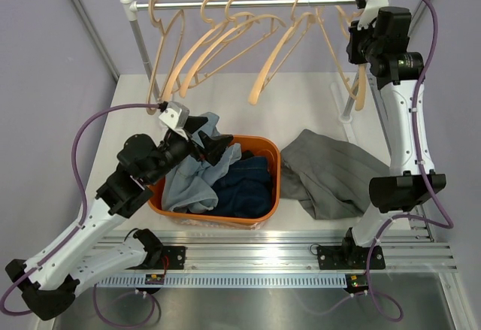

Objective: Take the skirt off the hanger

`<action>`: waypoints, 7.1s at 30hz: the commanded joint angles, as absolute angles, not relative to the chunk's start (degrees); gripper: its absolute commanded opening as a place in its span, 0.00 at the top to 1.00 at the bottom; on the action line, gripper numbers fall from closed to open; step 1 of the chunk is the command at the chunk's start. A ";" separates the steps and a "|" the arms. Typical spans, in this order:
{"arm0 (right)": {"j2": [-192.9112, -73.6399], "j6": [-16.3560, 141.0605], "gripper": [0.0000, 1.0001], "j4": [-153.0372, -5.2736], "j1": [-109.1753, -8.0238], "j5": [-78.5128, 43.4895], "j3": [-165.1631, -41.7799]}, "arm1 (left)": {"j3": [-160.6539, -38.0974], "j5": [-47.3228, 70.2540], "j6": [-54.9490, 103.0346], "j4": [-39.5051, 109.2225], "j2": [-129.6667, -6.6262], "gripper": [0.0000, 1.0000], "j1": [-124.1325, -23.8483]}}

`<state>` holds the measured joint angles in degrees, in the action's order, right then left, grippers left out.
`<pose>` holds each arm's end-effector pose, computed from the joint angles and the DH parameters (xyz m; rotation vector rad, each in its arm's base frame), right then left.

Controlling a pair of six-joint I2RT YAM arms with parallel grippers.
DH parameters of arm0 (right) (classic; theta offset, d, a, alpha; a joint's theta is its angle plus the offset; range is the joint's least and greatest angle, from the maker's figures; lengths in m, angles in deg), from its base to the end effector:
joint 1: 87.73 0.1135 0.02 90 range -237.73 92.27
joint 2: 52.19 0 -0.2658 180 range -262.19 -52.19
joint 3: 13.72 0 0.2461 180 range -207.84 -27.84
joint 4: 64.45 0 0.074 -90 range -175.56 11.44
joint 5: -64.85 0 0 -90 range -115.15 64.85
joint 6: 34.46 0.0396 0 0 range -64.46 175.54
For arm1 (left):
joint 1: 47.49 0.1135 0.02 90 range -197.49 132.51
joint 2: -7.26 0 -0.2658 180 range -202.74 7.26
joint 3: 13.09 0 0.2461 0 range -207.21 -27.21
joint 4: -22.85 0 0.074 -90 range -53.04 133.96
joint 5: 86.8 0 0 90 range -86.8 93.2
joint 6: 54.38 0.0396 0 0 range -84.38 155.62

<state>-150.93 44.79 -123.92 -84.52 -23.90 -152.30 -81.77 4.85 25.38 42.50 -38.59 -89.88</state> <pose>0.3557 0.0208 0.4957 -0.2472 1.8979 -0.0679 0.1285 -0.1189 0.4060 0.4557 1.4954 -0.7527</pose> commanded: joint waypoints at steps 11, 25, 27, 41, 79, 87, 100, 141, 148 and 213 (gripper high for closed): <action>-148.27 39.55 0.60 -126.01 -83.95 -13.12 -149.04 | -80.29 10.93 22.88 38.11 -39.93 0.01 -89.77; -135.18 27.16 0.01 -136.64 -89.20 4.10 -145.70 | -83.45 18.32 23.66 36.17 -51.97 0.01 -94.51; -134.11 25.13 0.01 -139.02 -93.51 10.16 -144.91 | -85.38 19.02 25.86 36.70 -54.87 0.01 -96.62; -118.12 19.77 0.01 -140.17 -102.93 21.77 -122.50 | -101.55 28.51 45.17 38.71 -78.24 0.01 -106.55; -114.07 29.26 0.00 -132.79 -107.15 31.71 -117.40 | -110.70 19.20 65.68 32.56 -111.66 0.58 -111.65; -113.19 31.63 0.01 -130.95 -108.03 26.45 -121.26 | -116.32 21.22 65.86 35.65 -101.75 1.00 -112.00; -114.51 39.19 0.00 -125.85 -109.08 20.02 -123.37 | -115.97 7.89 58.13 36.08 -77.83 1.00 -111.74; -117.76 43.76 0.01 -122.42 -109.17 24.59 -121.70 | -151.31 -23.34 70.79 31.42 -64.81 1.00 -111.21; -118.02 43.94 0.01 -122.42 -109.17 24.86 -121.97 | -152.18 -22.02 66.65 36.51 -62.70 1.00 -111.21; -112.66 34.71 0.01 -126.81 -109.17 30.13 -113.79 | -74.65 27.81 17.95 62.72 -47.68 0.01 -71.75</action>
<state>-113.38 35.66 -127.79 -108.81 29.54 -113.64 -70.30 25.53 16.38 58.22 -50.24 -72.53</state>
